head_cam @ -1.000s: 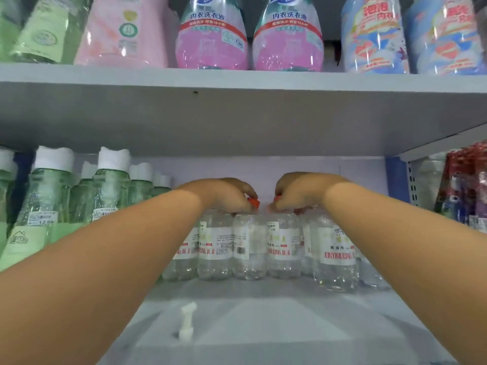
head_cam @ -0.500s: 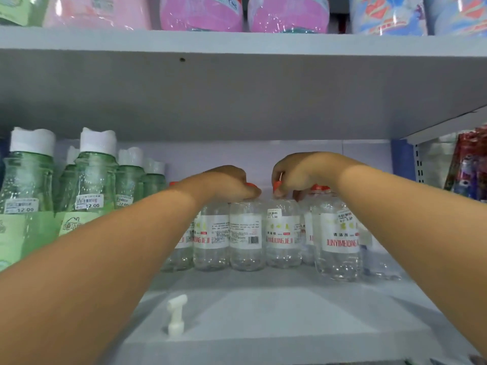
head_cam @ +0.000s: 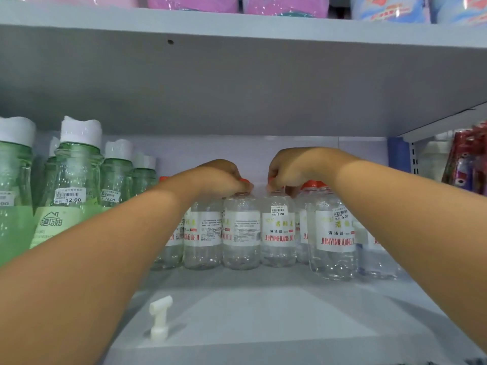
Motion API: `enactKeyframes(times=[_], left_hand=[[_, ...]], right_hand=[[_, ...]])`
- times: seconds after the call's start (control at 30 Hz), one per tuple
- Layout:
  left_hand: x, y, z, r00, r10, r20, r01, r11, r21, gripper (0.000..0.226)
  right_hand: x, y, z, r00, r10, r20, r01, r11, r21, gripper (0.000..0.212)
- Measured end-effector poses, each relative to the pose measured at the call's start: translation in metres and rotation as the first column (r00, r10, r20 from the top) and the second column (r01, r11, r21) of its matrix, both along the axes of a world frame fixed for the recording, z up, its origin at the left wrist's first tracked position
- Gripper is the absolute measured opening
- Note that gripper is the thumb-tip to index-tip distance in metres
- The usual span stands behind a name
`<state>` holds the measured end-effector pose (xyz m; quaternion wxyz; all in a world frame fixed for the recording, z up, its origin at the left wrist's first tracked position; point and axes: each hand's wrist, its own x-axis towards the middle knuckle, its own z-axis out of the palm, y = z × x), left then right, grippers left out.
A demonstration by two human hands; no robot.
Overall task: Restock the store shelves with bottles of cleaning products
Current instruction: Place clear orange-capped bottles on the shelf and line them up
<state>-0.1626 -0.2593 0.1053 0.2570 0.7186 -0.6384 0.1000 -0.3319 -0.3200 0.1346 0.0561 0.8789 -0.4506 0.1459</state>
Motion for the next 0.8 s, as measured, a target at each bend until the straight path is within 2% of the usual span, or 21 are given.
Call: enactKeyframes(times=[0.13,0.23,0.3,0.37,0.57,0.63,0.7,0.77,0.8], left_hand=[[-0.004,-0.006,-0.005,0.990,0.116,0.085,-0.110,0.991,-0.069,0.047],[-0.002,-0.001,-0.004,0.994,0.023,0.106,-0.024,1.000,0.010,0.042],[0.001,0.004,-0.002,0.998,-0.053,0.040,0.051,0.997,0.050,0.033],[0.004,0.002,-0.001,0.998,-0.061,0.008,0.061,0.997,0.045,0.030],[-0.004,-0.007,-0.007,0.986,0.088,0.144,-0.085,0.996,-0.028,0.054],[-0.004,-0.001,-0.009,0.975,0.079,0.206,-0.071,0.996,-0.047,0.059],[-0.001,0.008,-0.010,0.960,0.058,0.274,-0.057,0.998,-0.011,0.063],[0.002,0.013,-0.010,0.963,0.029,0.268,-0.041,0.998,0.042,0.069],[0.004,0.013,-0.010,0.969,0.012,0.248,-0.025,0.998,0.051,0.072]], right_hand=[[-0.001,0.001,-0.003,1.000,0.001,-0.001,-0.001,1.000,-0.021,0.032],[0.000,0.004,-0.004,1.000,-0.002,-0.018,0.001,1.000,-0.024,0.034],[0.000,0.005,-0.005,0.999,-0.006,-0.031,0.005,0.999,-0.043,0.034],[0.000,0.004,-0.005,0.999,-0.015,-0.041,0.012,0.998,-0.067,0.034],[0.000,0.005,-0.007,0.995,-0.055,-0.079,0.046,0.992,-0.120,0.033],[-0.001,0.005,-0.005,0.992,-0.062,-0.107,0.046,0.988,-0.144,0.042],[-0.001,0.005,-0.002,0.984,-0.063,-0.166,0.048,0.995,-0.090,0.064],[-0.001,0.006,-0.001,0.974,-0.055,-0.222,0.049,0.998,-0.032,0.081],[0.000,0.006,-0.002,0.970,-0.048,-0.237,0.041,0.999,-0.034,0.082]])
